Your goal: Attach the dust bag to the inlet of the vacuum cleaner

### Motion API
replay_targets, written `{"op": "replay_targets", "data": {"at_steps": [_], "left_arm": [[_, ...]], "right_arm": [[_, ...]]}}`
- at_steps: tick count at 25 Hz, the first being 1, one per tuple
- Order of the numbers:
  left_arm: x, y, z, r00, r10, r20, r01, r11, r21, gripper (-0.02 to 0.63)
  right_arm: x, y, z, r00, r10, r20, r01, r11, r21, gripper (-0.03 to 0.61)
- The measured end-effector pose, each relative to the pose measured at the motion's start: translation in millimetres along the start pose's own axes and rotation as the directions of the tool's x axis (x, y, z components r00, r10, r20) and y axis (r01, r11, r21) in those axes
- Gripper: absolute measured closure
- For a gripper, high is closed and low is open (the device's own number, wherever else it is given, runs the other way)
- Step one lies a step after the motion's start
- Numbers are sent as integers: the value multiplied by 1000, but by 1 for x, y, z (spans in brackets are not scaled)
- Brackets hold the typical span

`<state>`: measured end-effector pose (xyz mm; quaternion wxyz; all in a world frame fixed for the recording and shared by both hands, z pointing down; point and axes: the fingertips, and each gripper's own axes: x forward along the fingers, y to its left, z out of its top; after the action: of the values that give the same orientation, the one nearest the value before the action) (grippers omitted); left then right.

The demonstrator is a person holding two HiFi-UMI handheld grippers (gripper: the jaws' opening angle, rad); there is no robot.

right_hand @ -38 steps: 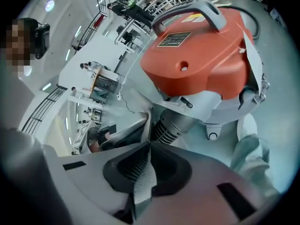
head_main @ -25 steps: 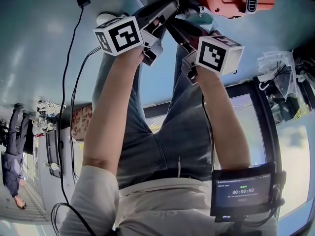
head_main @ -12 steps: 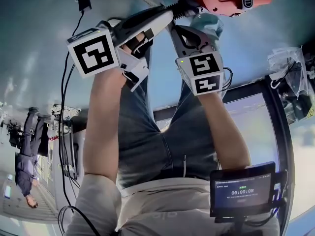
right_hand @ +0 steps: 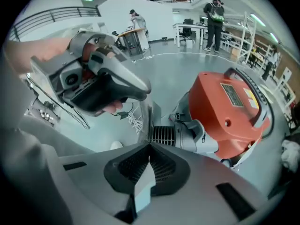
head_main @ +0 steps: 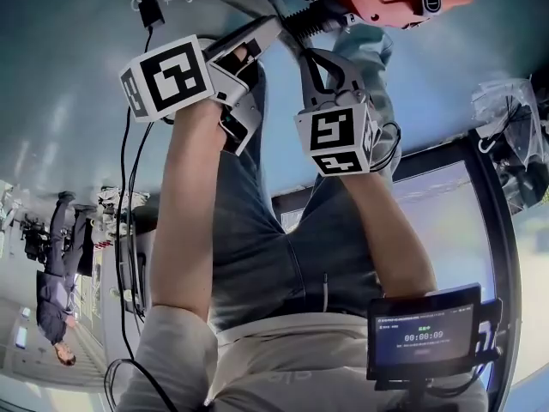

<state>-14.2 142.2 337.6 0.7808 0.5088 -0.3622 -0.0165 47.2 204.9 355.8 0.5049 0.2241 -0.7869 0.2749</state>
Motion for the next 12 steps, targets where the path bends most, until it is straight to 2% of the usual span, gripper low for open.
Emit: {"op": "replay_targets", "data": {"at_steps": [3,7,9,12], "left_arm": [[4,0,1,1000,-2,-22,2,1000,-2,540],[2,19,-2,993,112,-30,-113,993,-28,540],[-1,25,-2,991,129,-23,-130,990,-46,540],[3,34,-8,990,134,-54,-137,989,-64,540]], "right_arm": [[0,3,1,998,-58,-13,56,994,-99,566],[1,1,-3,993,-110,-29,107,989,-104,566],[2,1,-1,992,-120,-28,115,986,-122,566],[1,6,8,991,-131,-21,124,972,-199,566]]}}
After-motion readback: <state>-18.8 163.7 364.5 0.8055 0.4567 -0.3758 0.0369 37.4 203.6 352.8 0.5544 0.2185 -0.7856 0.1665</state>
